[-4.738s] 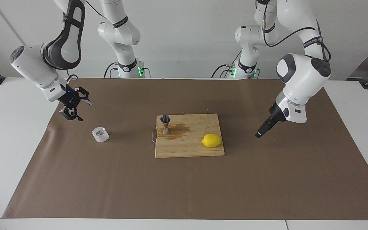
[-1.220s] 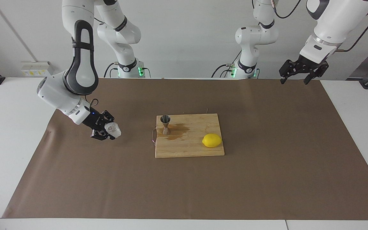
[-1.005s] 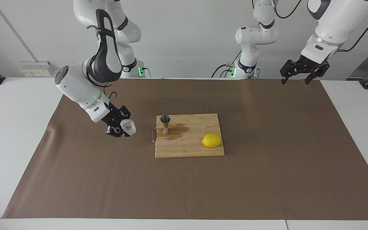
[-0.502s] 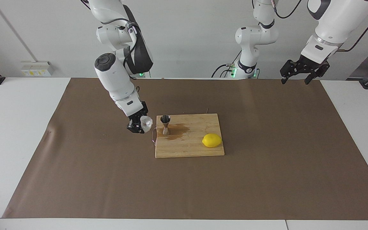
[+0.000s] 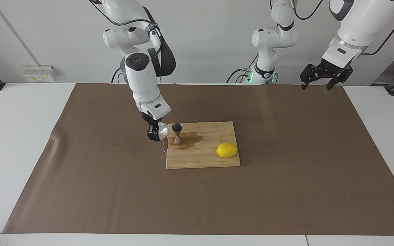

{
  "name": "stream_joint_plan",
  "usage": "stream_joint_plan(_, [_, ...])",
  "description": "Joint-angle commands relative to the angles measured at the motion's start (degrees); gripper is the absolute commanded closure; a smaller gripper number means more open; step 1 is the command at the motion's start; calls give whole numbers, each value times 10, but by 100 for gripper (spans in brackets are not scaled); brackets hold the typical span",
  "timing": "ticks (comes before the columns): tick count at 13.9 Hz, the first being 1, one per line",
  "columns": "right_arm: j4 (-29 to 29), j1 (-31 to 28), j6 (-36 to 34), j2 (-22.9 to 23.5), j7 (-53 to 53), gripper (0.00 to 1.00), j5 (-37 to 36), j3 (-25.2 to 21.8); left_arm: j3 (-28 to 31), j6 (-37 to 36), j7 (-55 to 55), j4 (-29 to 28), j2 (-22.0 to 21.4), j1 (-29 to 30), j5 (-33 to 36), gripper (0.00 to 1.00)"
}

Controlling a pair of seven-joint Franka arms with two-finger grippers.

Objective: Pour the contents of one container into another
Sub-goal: 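Lift the clear glass and carry it over the metal cup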

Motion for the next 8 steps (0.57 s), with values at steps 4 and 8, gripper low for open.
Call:
stream_joint_plan(4, [-8,36,2,-5,39,100,-84,-1,0,-4,-6,-16,-17,1,1,0])
stream_joint_plan(8, [-34,53,5,-20,39,100,-151,0,0,-4,-6,-16,-17,1,1,0])
